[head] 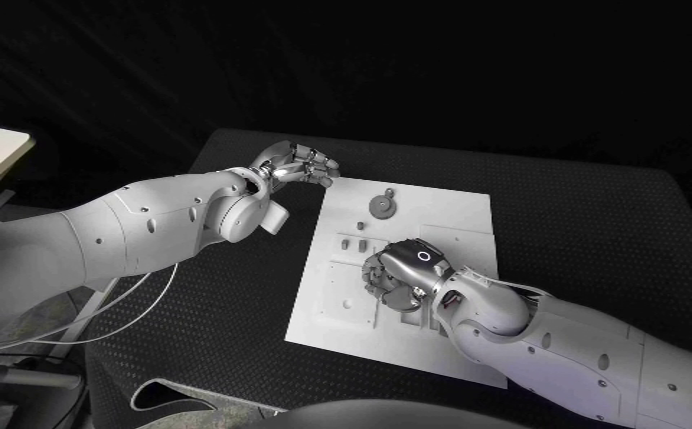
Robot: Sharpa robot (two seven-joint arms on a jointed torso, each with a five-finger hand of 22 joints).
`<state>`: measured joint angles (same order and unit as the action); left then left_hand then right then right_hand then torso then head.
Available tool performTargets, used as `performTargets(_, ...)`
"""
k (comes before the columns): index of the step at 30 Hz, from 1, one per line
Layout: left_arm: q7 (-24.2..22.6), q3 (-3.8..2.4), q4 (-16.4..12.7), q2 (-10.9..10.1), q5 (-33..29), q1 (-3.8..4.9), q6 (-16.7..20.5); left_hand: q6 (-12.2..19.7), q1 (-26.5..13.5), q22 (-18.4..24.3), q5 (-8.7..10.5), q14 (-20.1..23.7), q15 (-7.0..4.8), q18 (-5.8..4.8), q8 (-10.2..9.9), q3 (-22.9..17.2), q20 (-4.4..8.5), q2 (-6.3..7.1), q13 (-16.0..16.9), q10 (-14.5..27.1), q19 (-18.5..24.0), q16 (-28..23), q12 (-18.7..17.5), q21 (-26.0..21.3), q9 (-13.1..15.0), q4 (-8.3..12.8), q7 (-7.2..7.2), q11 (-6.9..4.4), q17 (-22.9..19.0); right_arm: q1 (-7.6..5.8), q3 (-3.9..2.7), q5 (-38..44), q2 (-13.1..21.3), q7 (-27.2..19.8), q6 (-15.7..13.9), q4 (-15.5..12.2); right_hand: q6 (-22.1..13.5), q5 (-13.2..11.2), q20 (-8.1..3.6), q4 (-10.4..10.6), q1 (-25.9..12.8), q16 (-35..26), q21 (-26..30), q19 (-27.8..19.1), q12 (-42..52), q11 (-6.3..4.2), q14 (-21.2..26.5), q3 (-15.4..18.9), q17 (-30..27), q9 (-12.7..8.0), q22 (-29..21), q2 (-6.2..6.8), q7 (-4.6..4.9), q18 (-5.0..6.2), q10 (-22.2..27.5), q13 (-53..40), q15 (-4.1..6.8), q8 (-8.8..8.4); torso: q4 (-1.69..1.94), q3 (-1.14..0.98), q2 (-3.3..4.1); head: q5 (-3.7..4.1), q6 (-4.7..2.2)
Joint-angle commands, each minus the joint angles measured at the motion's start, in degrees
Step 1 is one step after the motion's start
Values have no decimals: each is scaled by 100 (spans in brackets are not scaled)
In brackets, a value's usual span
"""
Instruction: Assemble the parts on the task board
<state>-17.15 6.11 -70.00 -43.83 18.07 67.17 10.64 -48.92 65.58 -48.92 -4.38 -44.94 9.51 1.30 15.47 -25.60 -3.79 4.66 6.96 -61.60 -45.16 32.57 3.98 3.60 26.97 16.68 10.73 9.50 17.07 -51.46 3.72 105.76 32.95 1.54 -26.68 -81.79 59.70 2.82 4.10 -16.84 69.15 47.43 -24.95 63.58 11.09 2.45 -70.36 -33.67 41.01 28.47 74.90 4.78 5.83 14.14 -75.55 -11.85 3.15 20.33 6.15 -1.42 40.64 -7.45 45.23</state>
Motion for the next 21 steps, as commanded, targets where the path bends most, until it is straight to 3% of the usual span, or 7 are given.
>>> performTargets(1, -32, -3, -9, 0, -32, 4, -80, 33, -7, 10, 24, -27, -3, 72, 16, 36, 1, -30, -8, 14, -33, -37, -5, 27, -7, 3, 5, 5, 7, 7, 3, 4, -9, -34, 155, -13, 12, -3, -6, -1, 57, -2, -16, 17, -27, 15, 8, -45, -6, 6, 108, -19, 21, 86, -12, -9, 33, 18, -1, 0, 2, -2, 5)
performTargets(21, -20, -3, -32, -10, -32, 6, -84, 33, 3, 17, 21, -27, -2, 71, 16, 37, 0, -27, -10, 15, -33, -45, -4, 27, -8, 3, 6, 6, 14, -13, 3, -24, -86, 116, 367, 34, -216, -4, 24, 8, -77, -2, -33, -44, -216, 124, 91, 10, 8, -16, 132, 46, 109, 86, 215, 13, -63, -127, 2, 3, 0, 0, 25)
